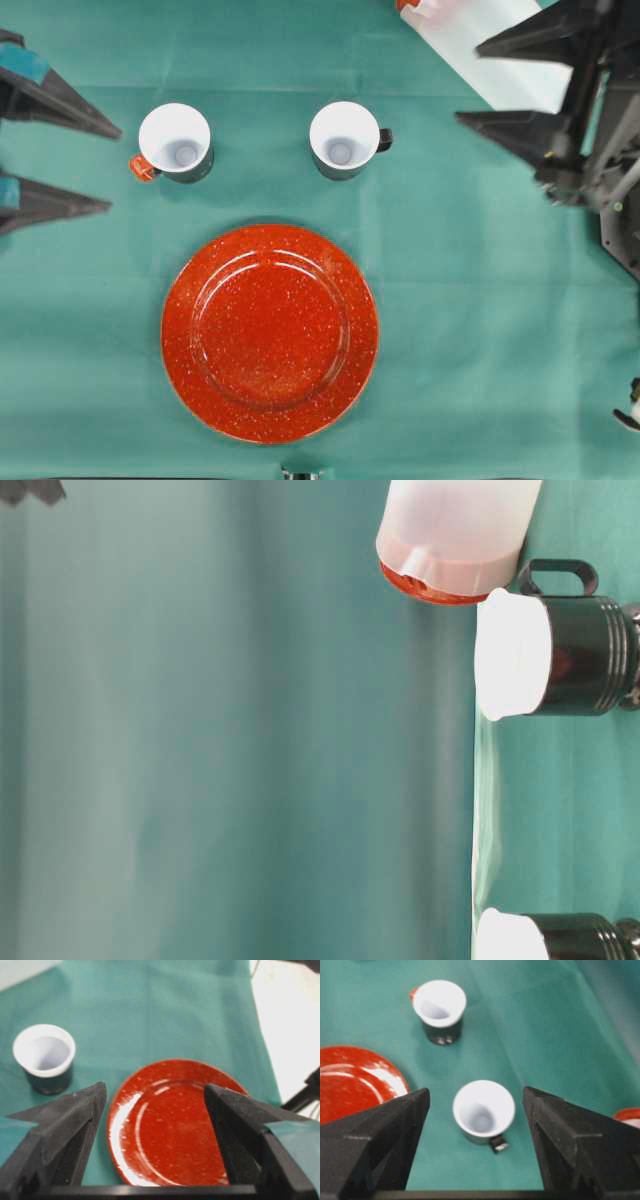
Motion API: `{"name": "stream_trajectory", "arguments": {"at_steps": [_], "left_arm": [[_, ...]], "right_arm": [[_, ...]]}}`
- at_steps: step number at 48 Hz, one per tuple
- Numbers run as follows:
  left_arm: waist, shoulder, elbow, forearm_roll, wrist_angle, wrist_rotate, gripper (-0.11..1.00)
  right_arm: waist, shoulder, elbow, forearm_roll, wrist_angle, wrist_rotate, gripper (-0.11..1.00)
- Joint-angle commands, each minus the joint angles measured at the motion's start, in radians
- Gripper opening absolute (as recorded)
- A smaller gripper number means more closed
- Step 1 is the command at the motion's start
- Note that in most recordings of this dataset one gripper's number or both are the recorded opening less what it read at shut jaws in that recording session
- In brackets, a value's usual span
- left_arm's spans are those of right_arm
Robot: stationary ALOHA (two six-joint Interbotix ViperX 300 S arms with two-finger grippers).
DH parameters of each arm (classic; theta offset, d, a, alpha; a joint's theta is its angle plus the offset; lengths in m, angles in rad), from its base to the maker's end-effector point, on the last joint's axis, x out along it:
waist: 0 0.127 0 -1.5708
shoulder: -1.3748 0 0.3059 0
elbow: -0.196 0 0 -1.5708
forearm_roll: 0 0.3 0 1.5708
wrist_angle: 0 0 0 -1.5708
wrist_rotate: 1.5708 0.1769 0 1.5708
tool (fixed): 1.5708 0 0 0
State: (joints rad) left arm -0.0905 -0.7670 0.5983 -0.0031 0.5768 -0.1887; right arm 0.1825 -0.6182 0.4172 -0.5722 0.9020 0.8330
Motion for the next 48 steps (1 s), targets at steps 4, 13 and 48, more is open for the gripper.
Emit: {"name": "stream_trajectory", "arguments": {"at_steps": [4,13,48], "left_arm": [[0.032,-0.032,-0.005,0.003,0.009,0.028,0.8],[0.055,-0.052,0.008,0.003,0.017,0.044,0.8],[0.063,-0.166,0.199,0.003,-0.054,0.051,0.79]], "right_arm": [[0.002,-0.035,-0.006,-0.008,0.04,-0.064,0.74],[0.002,-0.035,0.003,-0.008,0.043,-0.086,0.74],[-0.005,-0.16,0.268,-0.029,-0.028,-0.091,0.73]]}}
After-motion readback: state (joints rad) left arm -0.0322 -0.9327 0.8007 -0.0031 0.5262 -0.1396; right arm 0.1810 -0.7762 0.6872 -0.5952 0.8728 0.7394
